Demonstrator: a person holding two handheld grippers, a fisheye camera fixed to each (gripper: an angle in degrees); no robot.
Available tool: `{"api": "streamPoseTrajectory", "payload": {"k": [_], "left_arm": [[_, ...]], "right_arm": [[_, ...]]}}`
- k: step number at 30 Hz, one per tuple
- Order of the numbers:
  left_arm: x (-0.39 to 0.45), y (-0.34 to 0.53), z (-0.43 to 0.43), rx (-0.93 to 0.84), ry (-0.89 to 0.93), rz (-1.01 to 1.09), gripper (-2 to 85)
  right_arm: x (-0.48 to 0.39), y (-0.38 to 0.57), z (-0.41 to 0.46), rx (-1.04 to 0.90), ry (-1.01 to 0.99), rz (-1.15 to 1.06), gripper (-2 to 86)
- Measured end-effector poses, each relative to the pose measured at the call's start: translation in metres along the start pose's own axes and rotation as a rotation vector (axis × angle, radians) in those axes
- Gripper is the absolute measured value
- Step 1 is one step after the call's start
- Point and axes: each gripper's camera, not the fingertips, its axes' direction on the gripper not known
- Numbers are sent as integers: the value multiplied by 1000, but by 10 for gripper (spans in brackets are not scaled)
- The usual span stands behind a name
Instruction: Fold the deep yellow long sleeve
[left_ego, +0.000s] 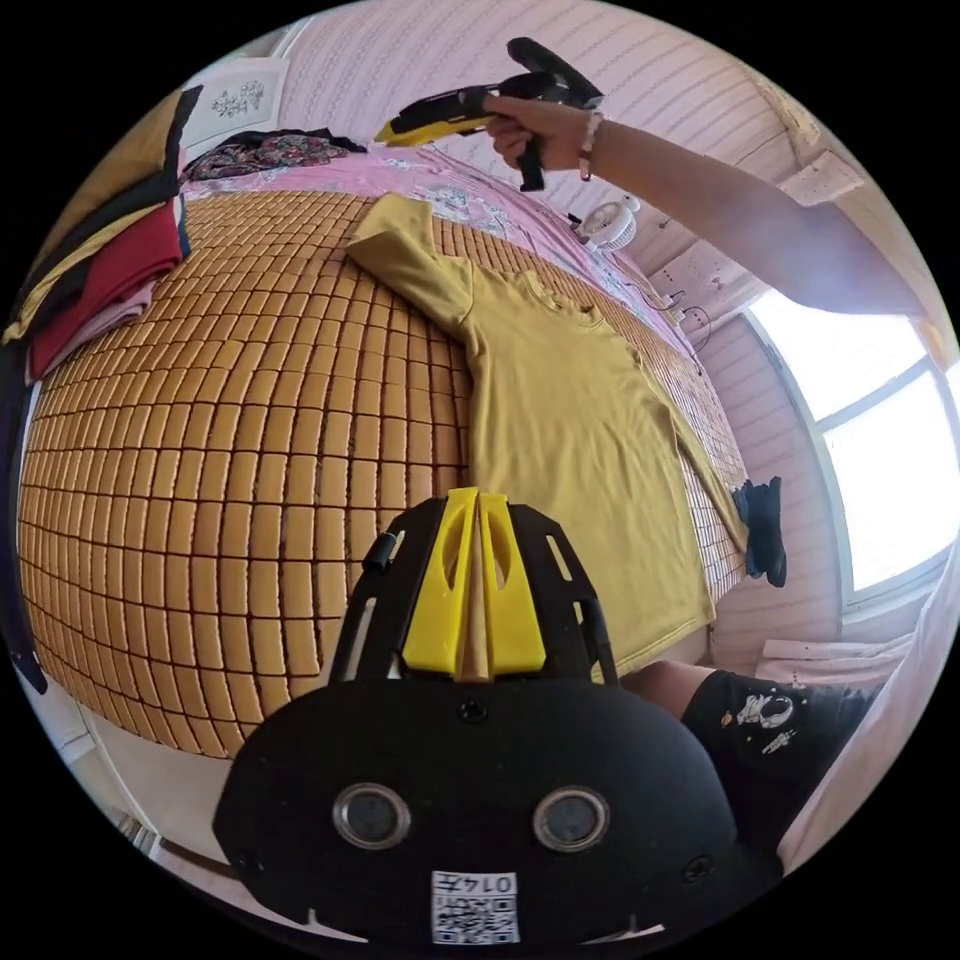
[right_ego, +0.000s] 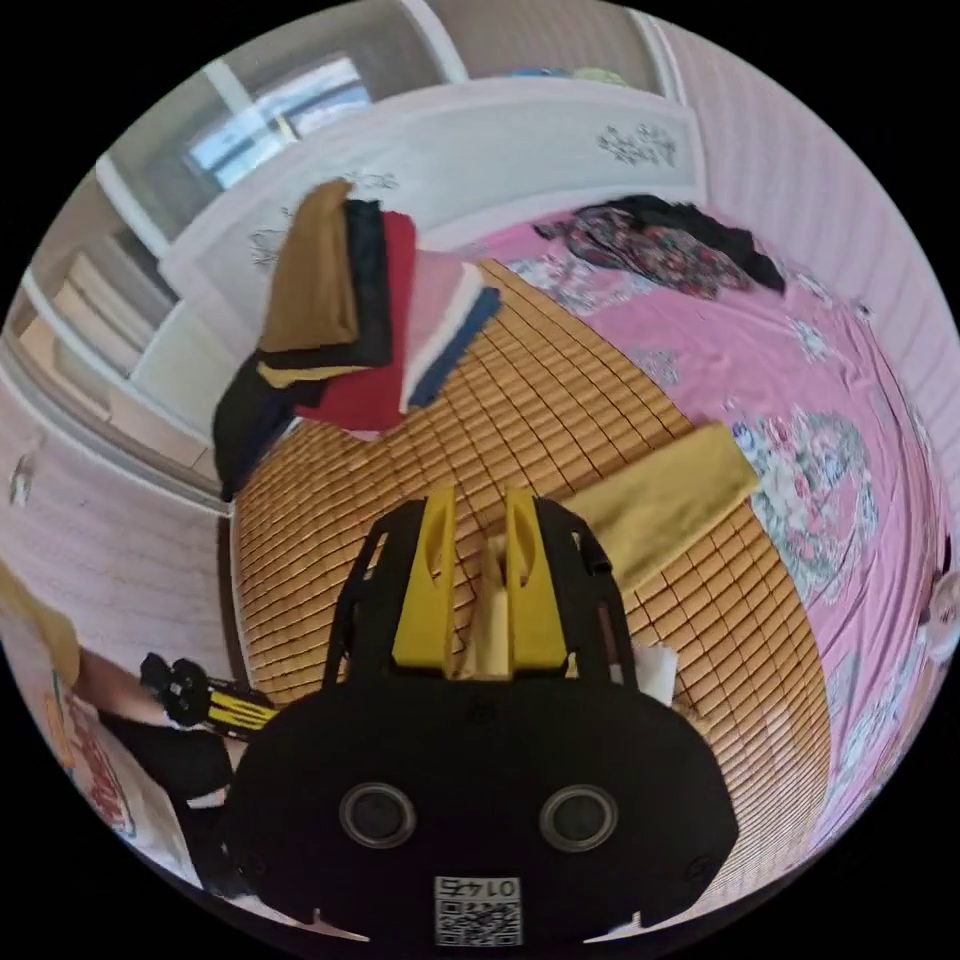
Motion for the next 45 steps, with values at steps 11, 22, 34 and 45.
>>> {"api": "streamPoseTrajectory", "payload": {"k": [11,22,34,45], "left_arm": [[16,33,69,-173,17,78,0],[-52,80,-64,100,-120,-252,57],[-154,118,-68,95,-404,-643,80],[-190,76,-111,177,-416,-557,39]], "right_arm": [[45,11,82,-108,25,131,23],[36,52,-46,41,-493,-217,85],[-1,181,13,-190,-199,-25,98],[-69,247,-5,-204,-153,23,95]]}}
